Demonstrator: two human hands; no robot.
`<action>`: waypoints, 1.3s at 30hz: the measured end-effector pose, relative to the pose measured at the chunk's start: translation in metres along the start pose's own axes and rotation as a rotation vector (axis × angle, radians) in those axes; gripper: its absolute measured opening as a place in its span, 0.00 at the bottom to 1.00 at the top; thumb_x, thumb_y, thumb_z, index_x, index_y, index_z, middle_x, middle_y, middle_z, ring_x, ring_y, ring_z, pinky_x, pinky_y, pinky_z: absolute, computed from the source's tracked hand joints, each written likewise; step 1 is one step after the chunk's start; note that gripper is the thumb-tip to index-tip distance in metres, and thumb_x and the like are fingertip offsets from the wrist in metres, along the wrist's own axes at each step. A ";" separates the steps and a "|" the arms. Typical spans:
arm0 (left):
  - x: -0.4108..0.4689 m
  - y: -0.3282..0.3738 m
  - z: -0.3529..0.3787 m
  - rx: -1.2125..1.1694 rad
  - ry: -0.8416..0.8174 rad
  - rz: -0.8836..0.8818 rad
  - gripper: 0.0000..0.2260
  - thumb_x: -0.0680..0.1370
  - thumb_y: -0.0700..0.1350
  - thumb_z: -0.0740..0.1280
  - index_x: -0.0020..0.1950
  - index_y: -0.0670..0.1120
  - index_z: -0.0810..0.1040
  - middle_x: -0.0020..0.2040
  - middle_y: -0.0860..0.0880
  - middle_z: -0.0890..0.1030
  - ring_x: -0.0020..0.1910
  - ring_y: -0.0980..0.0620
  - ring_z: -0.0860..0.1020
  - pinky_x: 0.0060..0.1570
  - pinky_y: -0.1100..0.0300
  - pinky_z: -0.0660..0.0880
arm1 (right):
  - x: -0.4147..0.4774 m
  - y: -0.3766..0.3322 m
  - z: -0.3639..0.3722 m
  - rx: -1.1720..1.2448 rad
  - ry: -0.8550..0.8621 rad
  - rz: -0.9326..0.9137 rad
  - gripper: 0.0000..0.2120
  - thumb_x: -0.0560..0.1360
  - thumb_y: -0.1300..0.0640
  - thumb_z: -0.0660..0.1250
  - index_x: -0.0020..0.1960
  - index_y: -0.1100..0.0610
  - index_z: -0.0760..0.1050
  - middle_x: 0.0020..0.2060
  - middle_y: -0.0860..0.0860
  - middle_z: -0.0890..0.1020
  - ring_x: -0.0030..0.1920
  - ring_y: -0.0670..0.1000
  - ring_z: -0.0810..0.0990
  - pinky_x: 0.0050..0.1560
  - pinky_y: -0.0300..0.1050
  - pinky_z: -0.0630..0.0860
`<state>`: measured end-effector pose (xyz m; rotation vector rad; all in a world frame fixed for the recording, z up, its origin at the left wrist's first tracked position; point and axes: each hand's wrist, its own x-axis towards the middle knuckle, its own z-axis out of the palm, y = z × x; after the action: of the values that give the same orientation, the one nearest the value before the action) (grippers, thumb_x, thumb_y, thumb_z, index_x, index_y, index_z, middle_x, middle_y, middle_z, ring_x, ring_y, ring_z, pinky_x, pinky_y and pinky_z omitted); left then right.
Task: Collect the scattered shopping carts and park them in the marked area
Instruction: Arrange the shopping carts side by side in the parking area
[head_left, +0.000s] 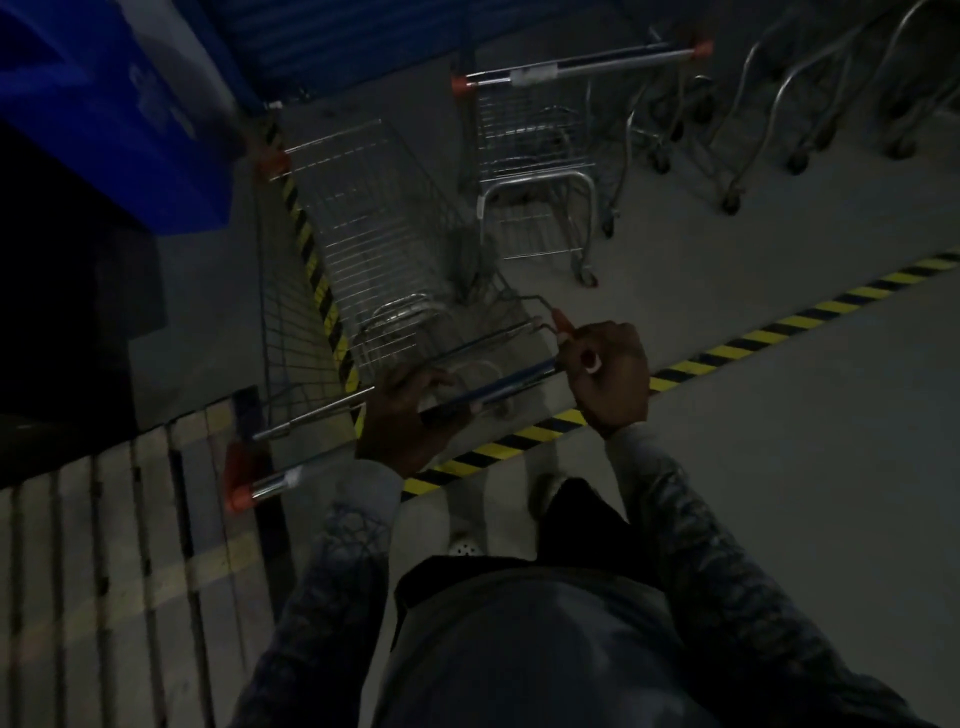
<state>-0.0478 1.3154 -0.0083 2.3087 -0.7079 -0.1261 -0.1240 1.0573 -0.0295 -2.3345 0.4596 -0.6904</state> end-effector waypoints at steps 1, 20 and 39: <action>0.005 0.006 0.004 -0.017 0.002 -0.002 0.22 0.73 0.67 0.67 0.50 0.48 0.82 0.49 0.51 0.77 0.54 0.48 0.75 0.54 0.54 0.73 | 0.003 0.004 0.001 0.004 0.010 0.004 0.17 0.80 0.49 0.62 0.37 0.58 0.78 0.41 0.55 0.81 0.43 0.59 0.74 0.44 0.51 0.70; 0.277 0.173 0.160 -0.158 -0.011 0.001 0.09 0.74 0.59 0.71 0.45 0.56 0.80 0.45 0.57 0.80 0.50 0.59 0.78 0.53 0.56 0.75 | 0.237 0.214 -0.099 -0.022 -0.088 -0.021 0.15 0.79 0.48 0.62 0.42 0.56 0.81 0.45 0.53 0.82 0.46 0.60 0.75 0.47 0.53 0.71; 0.626 0.017 0.139 0.782 -0.077 -0.297 0.24 0.63 0.67 0.67 0.47 0.51 0.84 0.54 0.42 0.80 0.60 0.37 0.75 0.68 0.38 0.58 | 0.579 0.286 0.065 -0.614 -0.391 -0.239 0.09 0.64 0.52 0.68 0.39 0.56 0.79 0.36 0.57 0.81 0.40 0.62 0.81 0.48 0.54 0.77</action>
<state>0.4345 0.8932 -0.0342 3.1690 -0.4920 -0.0806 0.3372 0.6008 -0.0590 -3.0511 0.2319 -0.1830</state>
